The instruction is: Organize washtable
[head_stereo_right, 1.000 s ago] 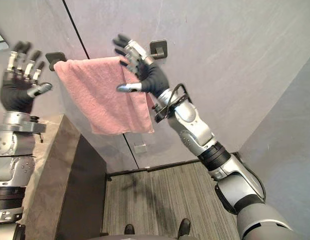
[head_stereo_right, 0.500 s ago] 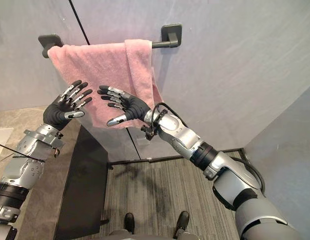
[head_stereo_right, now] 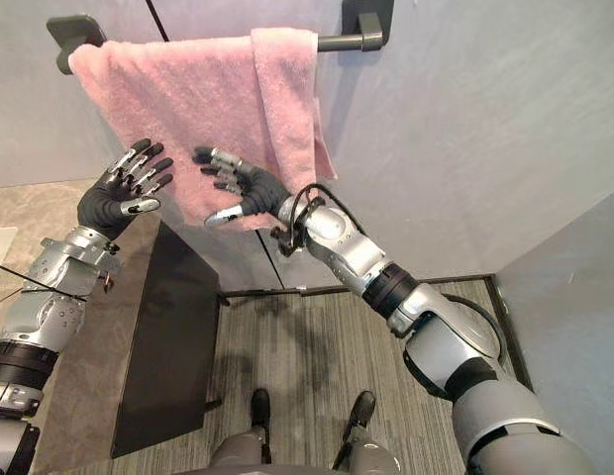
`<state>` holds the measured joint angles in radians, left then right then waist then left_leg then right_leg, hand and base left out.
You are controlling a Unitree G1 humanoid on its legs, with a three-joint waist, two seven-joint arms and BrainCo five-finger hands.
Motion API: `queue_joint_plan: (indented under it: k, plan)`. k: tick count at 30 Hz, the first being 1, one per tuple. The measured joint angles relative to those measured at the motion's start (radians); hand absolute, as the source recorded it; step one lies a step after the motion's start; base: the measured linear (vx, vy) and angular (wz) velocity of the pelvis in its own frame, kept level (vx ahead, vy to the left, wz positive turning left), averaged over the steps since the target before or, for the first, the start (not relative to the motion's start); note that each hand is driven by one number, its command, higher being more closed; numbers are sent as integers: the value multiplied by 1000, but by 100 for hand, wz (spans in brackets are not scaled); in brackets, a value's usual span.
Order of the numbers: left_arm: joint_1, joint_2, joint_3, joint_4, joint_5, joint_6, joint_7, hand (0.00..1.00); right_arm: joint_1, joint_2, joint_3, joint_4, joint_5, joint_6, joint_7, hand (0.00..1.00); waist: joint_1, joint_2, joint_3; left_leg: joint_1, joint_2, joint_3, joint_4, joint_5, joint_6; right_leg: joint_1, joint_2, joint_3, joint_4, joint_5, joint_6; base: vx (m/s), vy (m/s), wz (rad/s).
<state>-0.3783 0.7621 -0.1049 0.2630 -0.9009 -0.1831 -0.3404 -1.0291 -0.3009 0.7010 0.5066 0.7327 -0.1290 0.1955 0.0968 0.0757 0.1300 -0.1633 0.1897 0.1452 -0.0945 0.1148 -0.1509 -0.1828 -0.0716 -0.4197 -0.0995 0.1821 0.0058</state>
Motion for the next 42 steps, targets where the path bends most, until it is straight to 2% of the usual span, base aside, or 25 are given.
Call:
queue_joint_plan:
  k: [6, 11, 17, 21, 24, 28, 32, 36, 39, 42]
  plan:
    - [-77, 0, -6, 0, 0, 0, 37, 0, -25, 5, -38, 66, -9, 0, -28, 0, -1, 3, 24, -34, -1, -8, 0, 14, 6, -30, 1, -9, 0, 1, -1, 25, 39, 4]
    - [-156, -7, -13, 5, 10, -2, 92, 0, -88, 15, -114, 140, -17, 2, -87, 0, -5, 5, 59, -34, -1, -4, 1, 18, 5, -35, 1, -4, 0, 3, -3, 27, 48, -3]
    - [-159, -37, -9, 52, 32, -3, 130, 0, -111, 11, -154, 179, -16, 9, -92, 0, -5, 4, 69, -23, 0, 21, 1, 18, 5, -37, 1, 18, 0, 6, -7, 23, 49, -11]
    - [-158, -48, 5, 118, 63, -2, 144, 0, -111, -12, -163, 179, -17, 27, -84, 0, -9, 4, 81, -9, 1, 45, 1, 17, 5, -37, 2, 41, 0, 13, -11, -6, 44, -16]
    - [-131, -48, 71, 170, 94, -1, 143, 0, -109, -66, -199, 175, -16, 28, -81, 0, -26, 3, 84, 0, 1, 58, 1, 17, 5, -37, 4, 55, 0, 18, -9, -15, 44, -15]
    - [-65, -49, 156, 246, 132, 1, 142, 0, -6, -186, -310, 101, 14, 24, -61, 0, -30, 1, 85, 19, 5, 80, 0, 17, 5, -33, 8, 77, 0, 21, -10, 2, 44, -16]
    - [-15, -53, 194, 279, 153, 4, 141, 0, 120, -247, -353, 80, 39, 24, -57, 0, -34, 0, 84, 45, 9, 98, 0, 14, 2, -18, 16, 91, 0, 21, -11, 9, 32, -13]
    - [22, -53, 252, 297, 167, 4, 127, 0, 234, -263, -384, 55, 44, 27, -19, 0, -36, -3, 83, 71, 18, 105, 0, 11, -1, 3, 22, 95, 0, 21, -10, -6, 32, -7]
    - [65, -52, 307, 299, 167, 4, 122, 0, 290, -274, -400, 51, 45, 28, 4, 0, -47, -16, 76, 74, 19, 107, -1, 11, -1, 6, 23, 95, -1, 20, -10, -25, 36, 1]
    - [103, -53, 319, 299, 170, 4, 123, 0, 375, -274, -460, 28, 43, 30, 7, 0, -52, -35, 65, 88, 19, 107, -1, 9, 2, 21, 22, 93, -4, 19, -8, -23, 49, 2]
